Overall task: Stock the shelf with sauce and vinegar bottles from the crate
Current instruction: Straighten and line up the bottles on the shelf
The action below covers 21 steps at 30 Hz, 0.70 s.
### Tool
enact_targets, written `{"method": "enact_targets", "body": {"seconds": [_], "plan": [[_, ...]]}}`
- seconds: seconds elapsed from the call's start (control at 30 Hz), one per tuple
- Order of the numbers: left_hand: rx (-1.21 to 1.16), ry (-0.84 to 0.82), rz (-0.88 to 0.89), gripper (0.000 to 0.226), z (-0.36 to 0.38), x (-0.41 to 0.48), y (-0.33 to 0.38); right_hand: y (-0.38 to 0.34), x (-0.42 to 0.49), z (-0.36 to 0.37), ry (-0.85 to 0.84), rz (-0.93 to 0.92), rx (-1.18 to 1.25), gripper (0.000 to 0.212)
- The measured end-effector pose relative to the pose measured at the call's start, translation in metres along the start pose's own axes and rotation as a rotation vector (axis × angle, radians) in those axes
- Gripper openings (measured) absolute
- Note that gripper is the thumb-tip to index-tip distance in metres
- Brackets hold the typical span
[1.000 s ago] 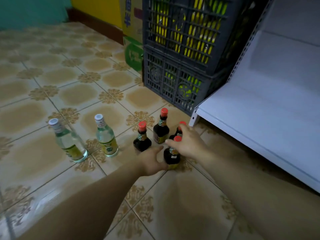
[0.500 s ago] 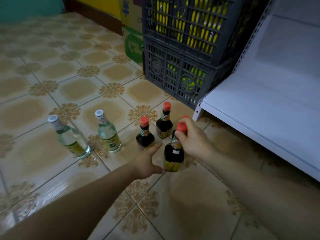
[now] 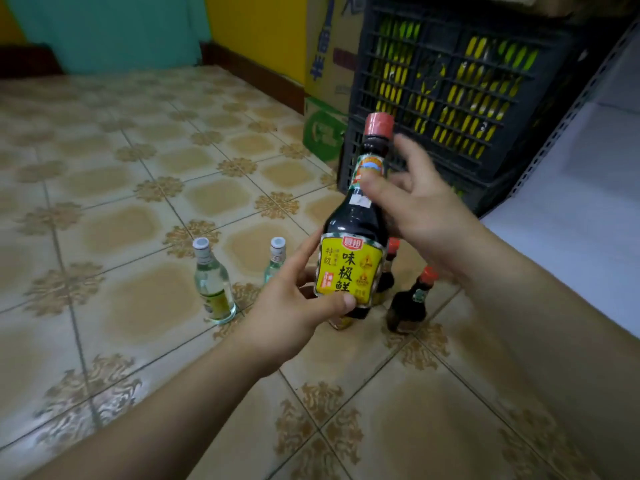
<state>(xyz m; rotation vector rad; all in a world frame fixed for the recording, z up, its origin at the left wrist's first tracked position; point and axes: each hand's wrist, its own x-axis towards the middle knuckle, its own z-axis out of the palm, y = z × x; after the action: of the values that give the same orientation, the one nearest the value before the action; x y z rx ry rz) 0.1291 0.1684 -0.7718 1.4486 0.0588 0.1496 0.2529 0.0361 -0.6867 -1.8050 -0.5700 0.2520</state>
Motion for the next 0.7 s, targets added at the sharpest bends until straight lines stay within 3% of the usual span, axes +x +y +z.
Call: {"method": "enact_targets", "body": {"seconds": [0.13,0.27,0.37,0.53,0.7], "plan": [[-0.056,0.099,0.057,0.076,-0.012,-0.005,0.026,-0.003,-0.011,0.023,-0.137,-0.029,0.038,0.092],[-0.049,0.092,0.087,0.085,-0.013,-0.011,0.047,-0.019,-0.018,0.025,-0.102,-0.086,0.060,0.087],[-0.033,0.056,0.142,0.077,-0.002,-0.012,0.059,-0.029,-0.023,0.011,-0.066,-0.113,0.045,0.086],[-0.040,0.003,0.213,0.086,0.040,0.001,0.095,-0.063,-0.038,-0.045,0.010,-0.160,-0.015,0.086],[0.034,-0.160,0.346,0.082,0.133,0.047,0.152,-0.114,-0.065,-0.155,0.193,-0.217,-0.134,0.077]]}}
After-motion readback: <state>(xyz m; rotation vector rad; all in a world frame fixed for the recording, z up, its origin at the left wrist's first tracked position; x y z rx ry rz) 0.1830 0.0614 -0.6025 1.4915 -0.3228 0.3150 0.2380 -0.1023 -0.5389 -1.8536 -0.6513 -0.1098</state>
